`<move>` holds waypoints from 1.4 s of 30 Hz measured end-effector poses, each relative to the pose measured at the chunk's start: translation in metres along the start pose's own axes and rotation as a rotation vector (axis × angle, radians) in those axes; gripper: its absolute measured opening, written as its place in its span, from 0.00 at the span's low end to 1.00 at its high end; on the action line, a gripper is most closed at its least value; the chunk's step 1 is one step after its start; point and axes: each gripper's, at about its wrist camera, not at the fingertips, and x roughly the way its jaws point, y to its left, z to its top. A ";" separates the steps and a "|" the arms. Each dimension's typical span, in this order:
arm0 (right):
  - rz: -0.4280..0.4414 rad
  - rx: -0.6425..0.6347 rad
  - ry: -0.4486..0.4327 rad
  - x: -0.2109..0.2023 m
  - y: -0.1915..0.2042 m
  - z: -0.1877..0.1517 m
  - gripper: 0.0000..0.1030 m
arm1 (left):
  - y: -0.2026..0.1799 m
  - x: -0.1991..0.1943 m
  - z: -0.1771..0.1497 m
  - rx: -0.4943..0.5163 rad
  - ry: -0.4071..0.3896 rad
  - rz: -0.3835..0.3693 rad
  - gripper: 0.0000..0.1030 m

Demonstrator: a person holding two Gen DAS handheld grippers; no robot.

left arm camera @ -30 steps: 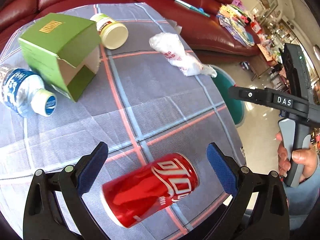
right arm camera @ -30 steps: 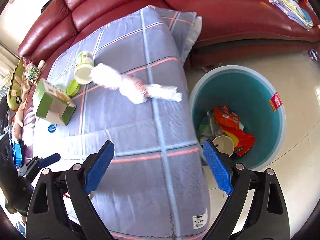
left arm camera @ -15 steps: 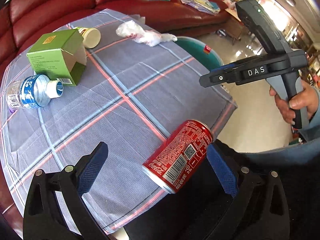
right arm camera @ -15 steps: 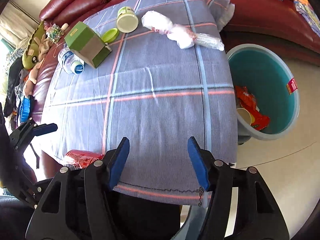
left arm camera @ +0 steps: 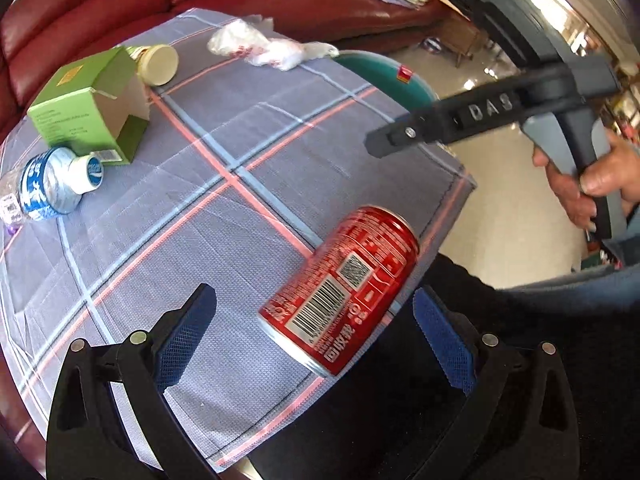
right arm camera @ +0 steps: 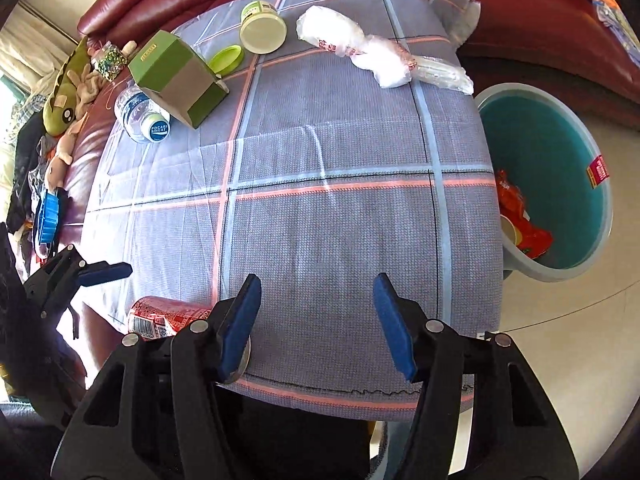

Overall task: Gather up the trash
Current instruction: 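Grasp the red Coca-Cola can with left tool while right tool grasps plastic bag, then carry the can and plastic bag over the teal bin and open both tools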

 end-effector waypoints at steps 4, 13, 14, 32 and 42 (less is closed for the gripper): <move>-0.003 0.011 -0.001 0.000 -0.001 -0.001 0.55 | -0.012 0.026 0.001 0.088 0.065 0.016 0.94; -0.017 0.059 0.003 0.003 -0.022 0.007 0.55 | 0.024 0.040 0.021 -0.100 0.016 -0.028 0.62; -0.018 0.061 0.002 0.003 -0.024 0.010 0.55 | 0.030 0.040 0.024 -0.128 0.010 -0.019 0.62; -0.165 -0.143 -0.066 0.043 -0.040 0.159 0.57 | 0.087 0.050 0.065 -0.321 -0.023 0.010 0.64; -0.082 -0.082 -0.084 0.037 -0.046 0.141 0.22 | 0.080 0.057 0.077 -0.297 -0.001 0.055 0.70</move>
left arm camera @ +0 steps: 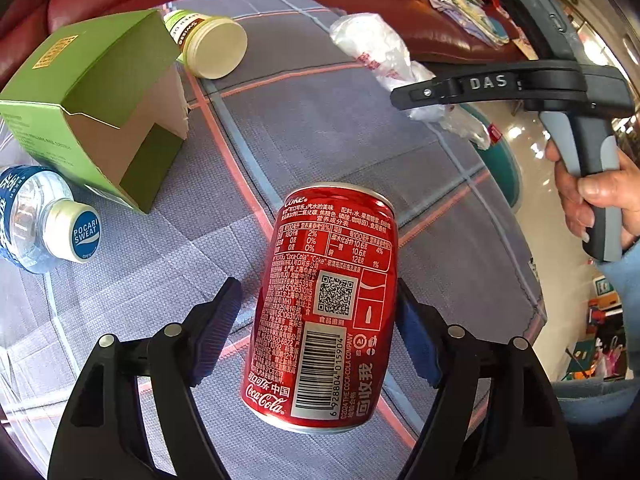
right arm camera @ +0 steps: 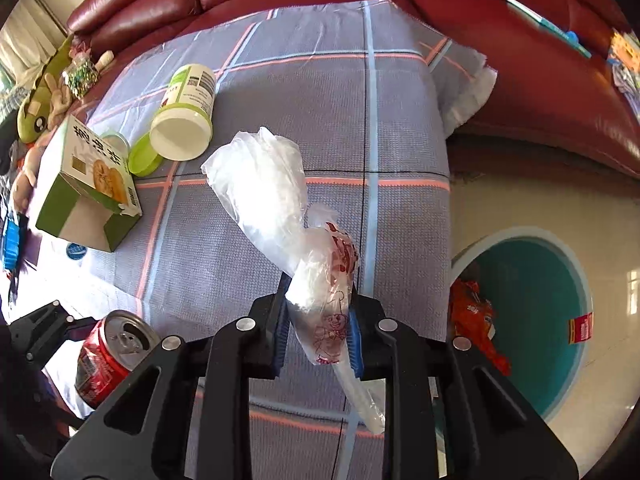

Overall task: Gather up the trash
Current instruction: 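Carry the can and plastic bag over the teal bin and open both tools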

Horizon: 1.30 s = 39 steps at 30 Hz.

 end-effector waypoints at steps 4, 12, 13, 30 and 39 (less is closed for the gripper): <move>0.034 0.068 -0.039 -0.023 -0.016 -0.015 0.22 | -0.009 -0.007 0.002 0.000 -0.025 0.010 0.59; 0.054 0.167 -0.098 -0.059 -0.051 -0.043 0.22 | -0.039 -0.020 0.022 0.040 -0.056 0.023 0.59; 0.053 0.177 -0.109 -0.064 -0.056 -0.045 0.22 | -0.045 -0.020 0.026 0.048 -0.058 0.022 0.59; 0.001 0.447 -0.220 -0.126 -0.176 -0.116 0.23 | -0.165 0.010 0.109 0.229 -0.062 -0.067 0.59; 0.012 0.501 -0.207 -0.118 -0.204 -0.125 0.23 | -0.203 0.052 0.140 0.266 -0.012 -0.085 0.59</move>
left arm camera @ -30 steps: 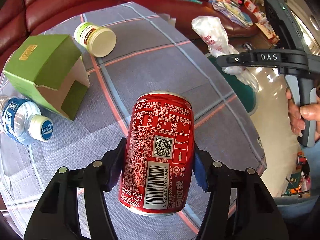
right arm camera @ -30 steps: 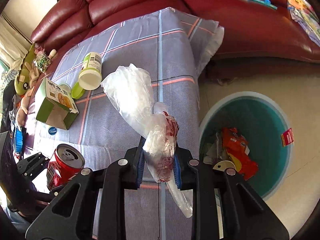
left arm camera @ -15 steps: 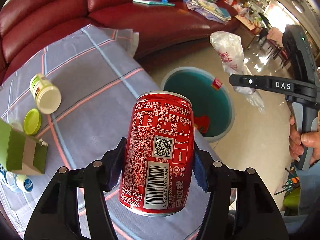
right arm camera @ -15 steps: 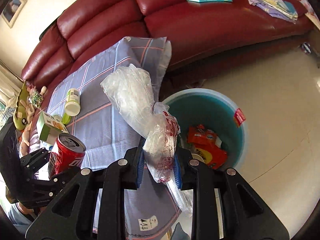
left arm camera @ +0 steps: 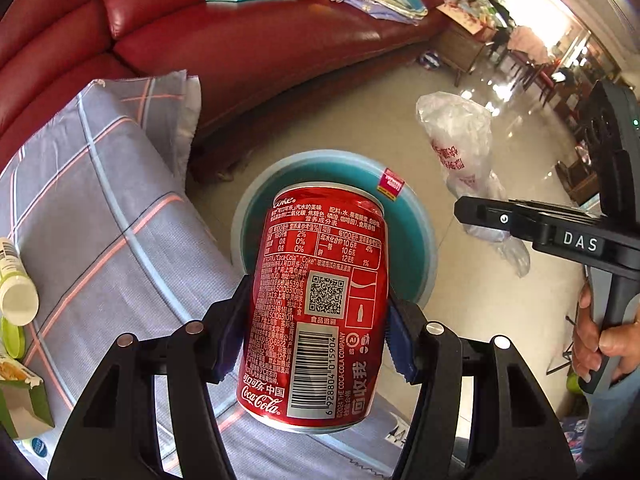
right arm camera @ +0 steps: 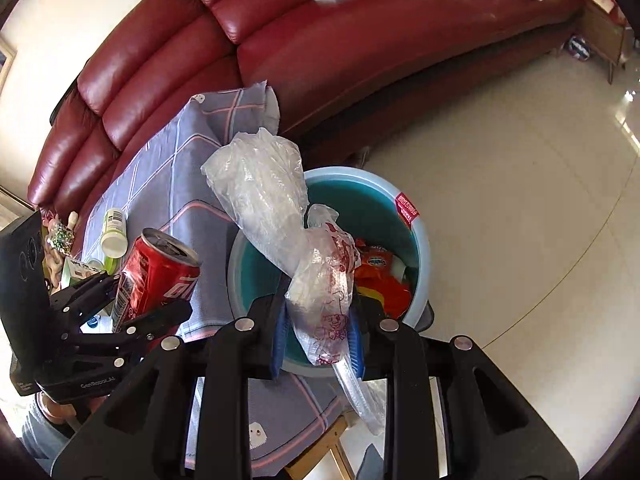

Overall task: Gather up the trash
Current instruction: 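Carry the can and plastic bag over the teal bin and open both tools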

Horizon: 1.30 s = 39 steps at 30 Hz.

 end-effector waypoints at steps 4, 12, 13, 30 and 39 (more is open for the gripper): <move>0.003 0.009 0.009 0.005 -0.004 0.005 0.23 | -0.001 0.013 0.011 -0.004 0.010 0.001 0.60; -0.001 0.014 0.026 0.015 -0.008 0.013 0.23 | 0.007 0.018 0.016 -0.038 -0.005 0.053 0.91; -0.001 0.014 0.028 0.017 -0.008 0.014 0.23 | 0.008 0.017 0.015 -0.042 -0.006 0.058 0.91; -0.012 -0.001 0.060 0.041 0.006 0.021 0.47 | 0.021 0.003 -0.002 -0.085 -0.008 0.056 0.96; -0.044 0.016 0.058 0.041 0.012 0.024 0.84 | 0.027 -0.001 -0.006 -0.098 -0.007 0.044 0.96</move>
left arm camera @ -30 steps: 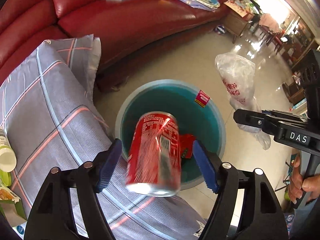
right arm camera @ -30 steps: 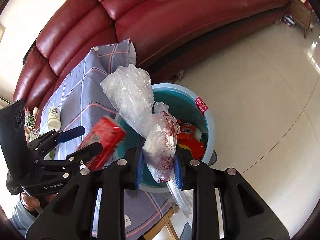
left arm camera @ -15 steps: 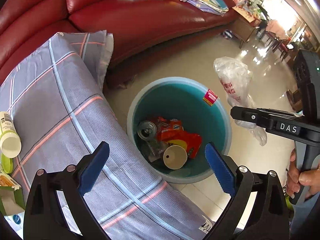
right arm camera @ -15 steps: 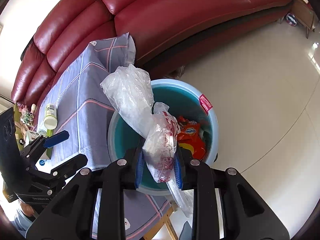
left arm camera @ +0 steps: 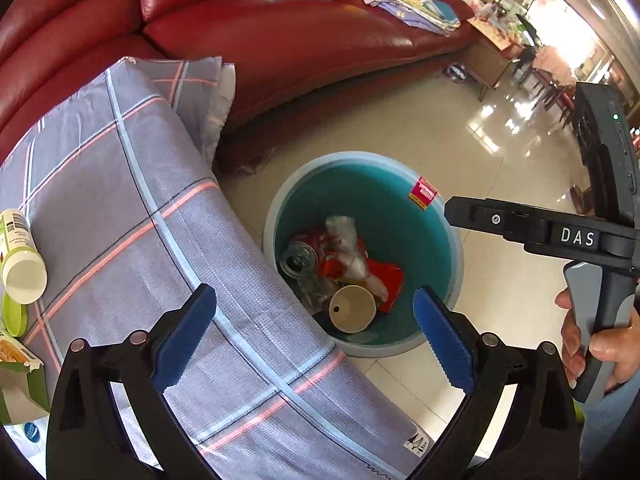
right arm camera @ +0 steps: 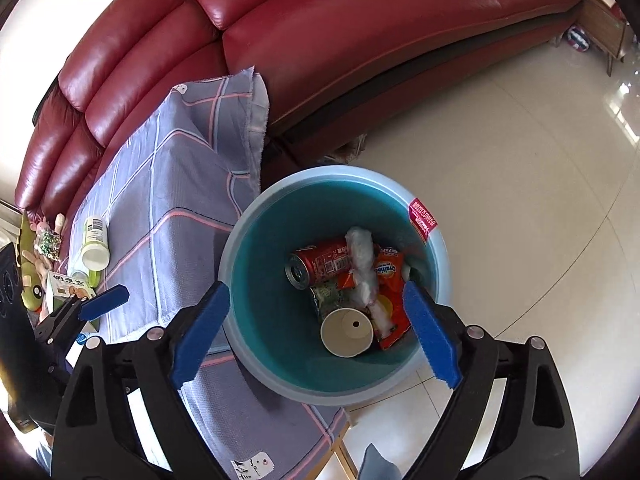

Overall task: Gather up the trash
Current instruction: 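Carry the can and plastic bag over the teal bin and open both tools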

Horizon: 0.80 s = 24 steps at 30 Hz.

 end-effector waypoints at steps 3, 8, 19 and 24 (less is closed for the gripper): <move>-0.016 0.000 0.011 -0.001 0.001 -0.003 0.86 | 0.002 -0.002 -0.002 -0.004 -0.001 -0.005 0.96; -0.050 -0.016 0.023 -0.003 0.006 -0.007 0.86 | 0.002 -0.007 -0.006 -0.001 -0.006 -0.006 0.96; -0.094 -0.082 0.010 -0.022 0.034 -0.020 0.86 | 0.012 -0.032 -0.018 -0.024 -0.041 -0.007 0.96; -0.099 -0.110 -0.005 -0.034 0.051 -0.026 0.86 | 0.021 -0.049 -0.028 -0.047 -0.069 0.003 0.96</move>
